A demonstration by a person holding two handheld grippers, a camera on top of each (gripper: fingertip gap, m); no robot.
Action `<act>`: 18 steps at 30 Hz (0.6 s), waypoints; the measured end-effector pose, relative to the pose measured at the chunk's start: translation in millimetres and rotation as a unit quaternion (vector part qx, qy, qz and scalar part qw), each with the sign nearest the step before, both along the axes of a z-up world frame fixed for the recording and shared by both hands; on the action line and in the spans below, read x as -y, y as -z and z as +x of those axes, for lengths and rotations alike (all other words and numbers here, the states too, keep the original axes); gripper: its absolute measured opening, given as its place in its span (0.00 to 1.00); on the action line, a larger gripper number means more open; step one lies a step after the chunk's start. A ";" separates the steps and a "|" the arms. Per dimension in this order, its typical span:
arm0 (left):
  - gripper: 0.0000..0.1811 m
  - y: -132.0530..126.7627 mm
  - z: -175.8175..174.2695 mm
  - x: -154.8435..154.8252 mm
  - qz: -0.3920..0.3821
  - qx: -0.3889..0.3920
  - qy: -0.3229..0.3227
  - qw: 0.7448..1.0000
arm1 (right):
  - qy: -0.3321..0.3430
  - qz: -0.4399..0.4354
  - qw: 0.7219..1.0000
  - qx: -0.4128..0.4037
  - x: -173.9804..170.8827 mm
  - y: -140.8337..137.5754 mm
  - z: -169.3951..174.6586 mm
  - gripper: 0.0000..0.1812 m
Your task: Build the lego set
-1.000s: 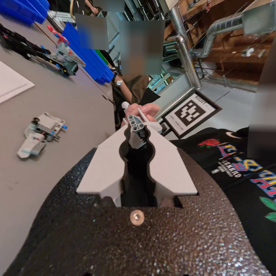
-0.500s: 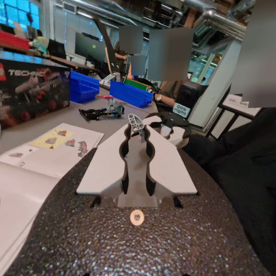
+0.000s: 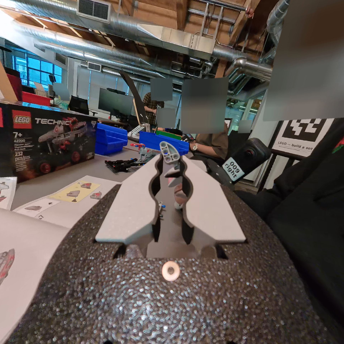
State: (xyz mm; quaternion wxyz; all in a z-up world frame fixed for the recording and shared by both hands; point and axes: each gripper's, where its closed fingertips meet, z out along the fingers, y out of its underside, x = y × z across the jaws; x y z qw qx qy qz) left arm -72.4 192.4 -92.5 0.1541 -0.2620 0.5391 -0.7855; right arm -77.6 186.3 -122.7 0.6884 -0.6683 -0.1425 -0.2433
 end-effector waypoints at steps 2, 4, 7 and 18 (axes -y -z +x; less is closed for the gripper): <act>0.08 0.4 0.2 0.8 -0.002 -0.002 0.001 1.000 | 0.022 0.015 1.000 0.003 -3.8 -3.7 7.5 0.11; 0.08 3.0 -0.8 4.3 0.010 -0.002 0.004 1.000 | 0.018 0.030 0.999 -0.009 -4.4 -7.4 9.1 0.11; 0.08 4.3 -2.7 8.6 0.019 0.000 0.010 1.000 | 0.013 0.065 0.998 -0.010 2.8 -16.7 7.0 0.10; 0.08 11.0 -2.9 13.8 0.057 -0.012 0.009 0.998 | -0.004 0.071 0.997 -0.014 9.2 -15.8 2.3 0.06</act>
